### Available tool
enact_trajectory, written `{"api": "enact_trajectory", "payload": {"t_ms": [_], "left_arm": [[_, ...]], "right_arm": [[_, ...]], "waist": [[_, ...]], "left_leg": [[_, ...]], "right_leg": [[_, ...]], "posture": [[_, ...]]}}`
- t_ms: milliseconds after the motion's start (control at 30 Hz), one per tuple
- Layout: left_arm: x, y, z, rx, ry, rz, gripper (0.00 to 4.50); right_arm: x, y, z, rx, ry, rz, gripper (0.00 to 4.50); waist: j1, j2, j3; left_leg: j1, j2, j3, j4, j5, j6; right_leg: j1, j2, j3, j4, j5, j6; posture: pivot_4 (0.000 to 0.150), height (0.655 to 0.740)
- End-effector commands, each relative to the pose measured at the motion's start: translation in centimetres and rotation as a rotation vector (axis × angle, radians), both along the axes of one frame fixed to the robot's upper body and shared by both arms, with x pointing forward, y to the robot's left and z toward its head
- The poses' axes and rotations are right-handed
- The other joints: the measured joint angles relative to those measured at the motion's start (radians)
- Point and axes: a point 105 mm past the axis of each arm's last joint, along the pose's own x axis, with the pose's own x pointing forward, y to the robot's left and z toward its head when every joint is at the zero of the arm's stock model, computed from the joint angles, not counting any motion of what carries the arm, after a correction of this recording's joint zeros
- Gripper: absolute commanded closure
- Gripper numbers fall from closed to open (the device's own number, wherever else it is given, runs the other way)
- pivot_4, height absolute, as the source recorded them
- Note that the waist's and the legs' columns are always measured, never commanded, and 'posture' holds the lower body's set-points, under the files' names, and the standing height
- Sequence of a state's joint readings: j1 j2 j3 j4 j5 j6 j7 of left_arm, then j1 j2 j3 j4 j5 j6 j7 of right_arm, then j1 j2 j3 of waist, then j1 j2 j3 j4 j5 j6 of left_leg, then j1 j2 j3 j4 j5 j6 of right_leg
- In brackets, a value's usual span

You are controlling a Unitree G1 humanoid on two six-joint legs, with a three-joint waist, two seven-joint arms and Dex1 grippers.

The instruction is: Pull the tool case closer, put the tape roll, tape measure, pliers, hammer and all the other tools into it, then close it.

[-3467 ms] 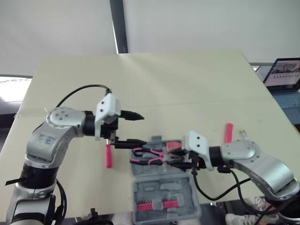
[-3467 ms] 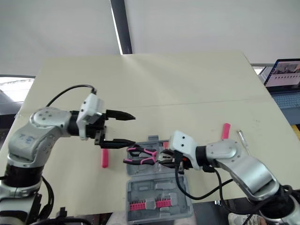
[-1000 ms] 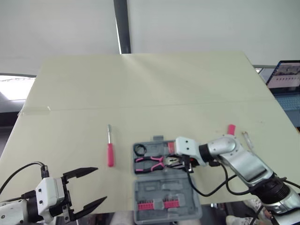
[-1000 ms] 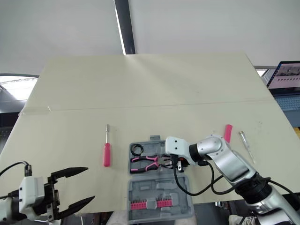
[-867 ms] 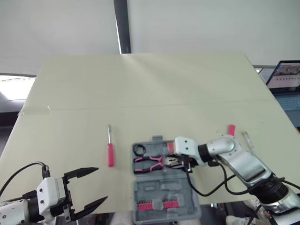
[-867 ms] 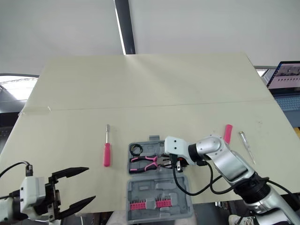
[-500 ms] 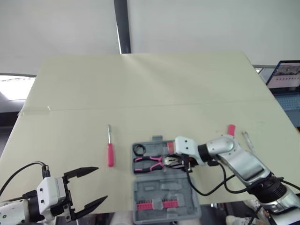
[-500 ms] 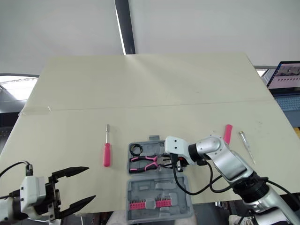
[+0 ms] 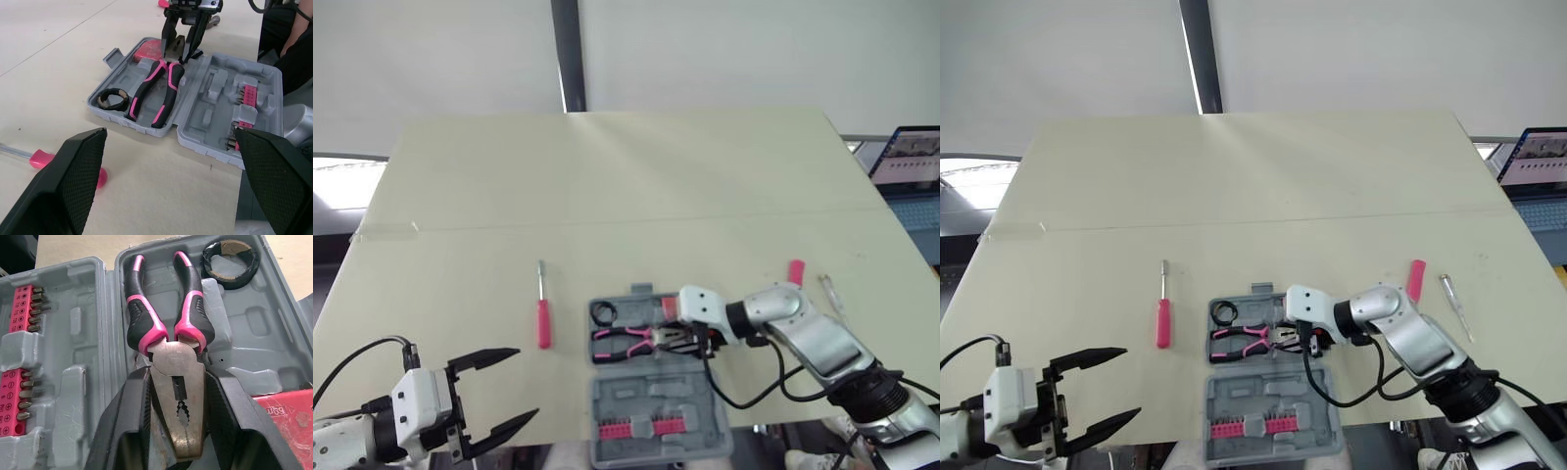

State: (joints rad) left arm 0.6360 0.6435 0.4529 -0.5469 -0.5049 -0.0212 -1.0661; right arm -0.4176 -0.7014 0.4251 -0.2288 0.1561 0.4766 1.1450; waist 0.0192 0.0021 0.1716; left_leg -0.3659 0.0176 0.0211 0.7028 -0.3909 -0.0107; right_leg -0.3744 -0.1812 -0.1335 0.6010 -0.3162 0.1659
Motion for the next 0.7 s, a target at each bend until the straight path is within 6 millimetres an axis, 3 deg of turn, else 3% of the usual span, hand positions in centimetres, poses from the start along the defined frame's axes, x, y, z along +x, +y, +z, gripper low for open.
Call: {"api": "enact_trajectory", "payload": {"t_ms": [33, 67, 300, 433, 467, 600, 700], "left_arm": [[0.0, -0.5, 0.6, 0.007, -0.028, -0.024, 0.0], [0.0, -0.5, 0.6, 0.006, -0.029, -0.023, 0.0], [0.3, -0.7, 0.5, -0.003, -0.039, -0.02, 0.0], [0.5, -0.9, 0.5, -0.008, -0.044, -0.025, 0.0], [0.6, -0.9, 0.5, -0.009, -0.045, -0.025, 0.0], [0.5, -0.9, 0.6, -0.01, -0.049, -0.024, 0.0], [0.4, -0.8, 0.6, -0.01, -0.047, -0.02, 0.0]], "right_arm": [[-0.2, 0.1, 0.4, -0.003, -0.022, 0.021, 1.19], [-0.4, -0.1, 0.5, -0.009, -0.014, 0.021, 0.76], [-0.8, 0.5, 2.3, 0.072, 0.006, -0.022, 0.76], [-0.9, 1.0, 1.7, 0.116, 0.023, -0.033, 1.87], [-0.8, 1.1, 1.6, 0.128, 0.029, -0.039, 2.65], [-0.7, 1.3, 1.1, 0.134, 0.034, -0.041, 4.28], [-0.4, 1.4, 0.7, 0.135, 0.042, -0.051, 4.46]], "waist": [[0.001, 0.0, 0.0], [0.002, 0.0, 0.0], [0.001, 0.0, 0.0], [0.002, 0.0, 0.0], [0.002, -0.001, 0.0], [0.0, 0.0, 0.0], [0.001, 0.0, 0.0]], "left_leg": [[0.0, 0.0, 0.0, 0.0, 0.0, 0.0], [0.0, 0.0, 0.0, 0.0, 0.0, 0.0], [0.0, 0.0, 0.0, 0.0, 0.0, 0.0], [0.0, 0.0, 0.0, 0.0, 0.0, 0.0], [0.0, 0.0, 0.0, 0.0, 0.0, 0.0], [0.0, 0.0, 0.0, 0.0, 0.0, 0.0], [0.0, 0.0, 0.0, 0.0, 0.0, 0.0]], "right_leg": [[0.0, 0.0, 0.0, 0.0, 0.0, 0.0], [0.0, 0.0, 0.0, 0.0, 0.0, 0.0], [0.0, 0.0, 0.0, 0.0, 0.0, 0.0], [0.0, 0.0, 0.0, 0.0, 0.0, 0.0], [0.0, 0.0, 0.0, 0.0, 0.0, 0.0], [0.0, 0.0, 0.0, 0.0, 0.0, 0.0], [0.0, 0.0, 0.0, 0.0, 0.0, 0.0]], "posture": [[0.15, 0.7373], [0.15, 0.7373], [0.15, 0.7373], [0.15, 0.7373], [0.15, 0.7373], [0.15, 0.7373], [0.15, 0.7373]]}}
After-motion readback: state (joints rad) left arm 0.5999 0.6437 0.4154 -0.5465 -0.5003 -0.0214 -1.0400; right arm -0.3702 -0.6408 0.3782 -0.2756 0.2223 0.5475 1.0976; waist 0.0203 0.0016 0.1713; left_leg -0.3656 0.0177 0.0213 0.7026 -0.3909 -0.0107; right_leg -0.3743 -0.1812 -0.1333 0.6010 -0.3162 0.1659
